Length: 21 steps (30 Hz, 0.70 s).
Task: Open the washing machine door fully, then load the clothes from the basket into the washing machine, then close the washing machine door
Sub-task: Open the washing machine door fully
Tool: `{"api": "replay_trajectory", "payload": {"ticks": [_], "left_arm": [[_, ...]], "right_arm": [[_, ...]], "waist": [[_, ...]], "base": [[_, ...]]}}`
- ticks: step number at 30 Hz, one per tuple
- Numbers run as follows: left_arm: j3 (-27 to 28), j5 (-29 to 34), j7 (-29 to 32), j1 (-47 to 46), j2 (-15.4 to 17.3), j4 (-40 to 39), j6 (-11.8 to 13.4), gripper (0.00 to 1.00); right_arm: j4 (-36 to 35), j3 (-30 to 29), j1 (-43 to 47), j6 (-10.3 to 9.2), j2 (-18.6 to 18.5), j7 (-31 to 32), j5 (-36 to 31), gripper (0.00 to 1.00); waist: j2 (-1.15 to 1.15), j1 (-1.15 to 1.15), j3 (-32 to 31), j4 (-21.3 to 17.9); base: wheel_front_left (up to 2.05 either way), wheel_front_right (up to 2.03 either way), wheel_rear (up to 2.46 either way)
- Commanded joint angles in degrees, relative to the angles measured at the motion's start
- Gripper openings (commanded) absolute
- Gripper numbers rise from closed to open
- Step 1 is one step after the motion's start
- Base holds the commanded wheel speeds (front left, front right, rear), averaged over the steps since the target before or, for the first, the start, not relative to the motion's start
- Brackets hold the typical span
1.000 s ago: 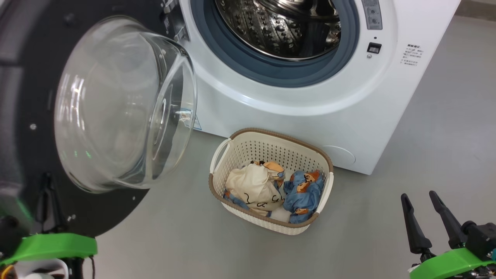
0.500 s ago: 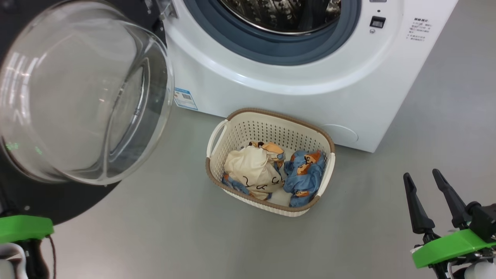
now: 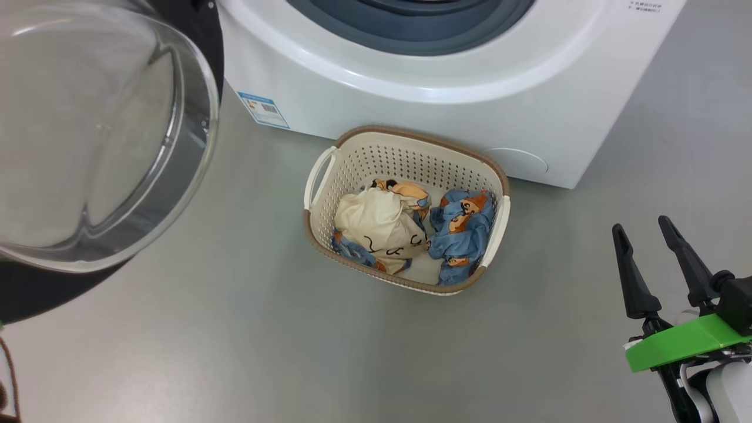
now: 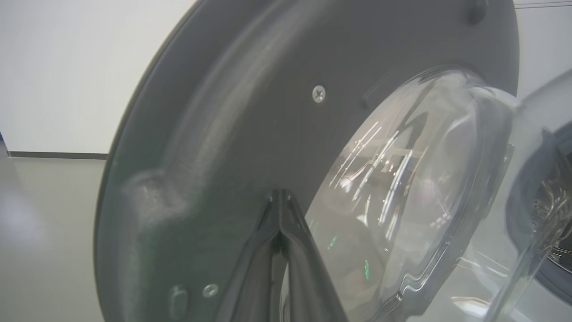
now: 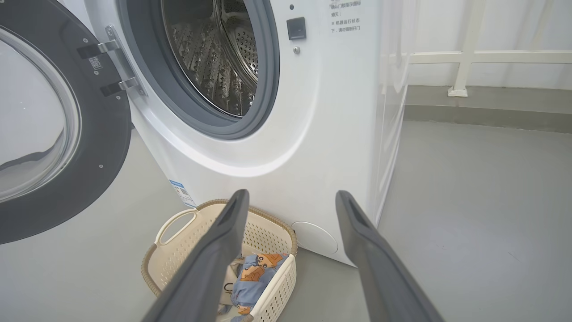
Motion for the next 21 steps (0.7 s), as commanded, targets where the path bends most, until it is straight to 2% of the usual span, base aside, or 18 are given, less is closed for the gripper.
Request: {"api": "replay_trajectory", "payload": {"ticks": [1,12,21], "left_arm": [[2.52,0.97,-0.29,-1.31,4.15,-0.69,0.04,0.0],[7.78,4.45,-0.29,-6.39,7.43,7.63,-2.2,0.0],[11.24,6.12,-0.29,-11.25,11.09,13.99,-2.5,0.0]], "right_arm": [[-1.58,1.16,-0.9,0.33,-1.02,-0.71,-0.75,1.0],[-2.05,1.62,-2.31,0.33,-2.24,-0.71,-0.8,1.0],[-2.56,1.9,-3.9,0.33,-3.22,-0.71,-1.0,1.0]], "waist": [[0.0,0.0,0.83,-0.41],[0.0,0.0,3.22,-0.85],[0.0,0.0,5.72,-1.51]], "base": [[0.0,0.0,0.0],[0.0,0.0,0.0],[0.0,0.0,0.0]]}}
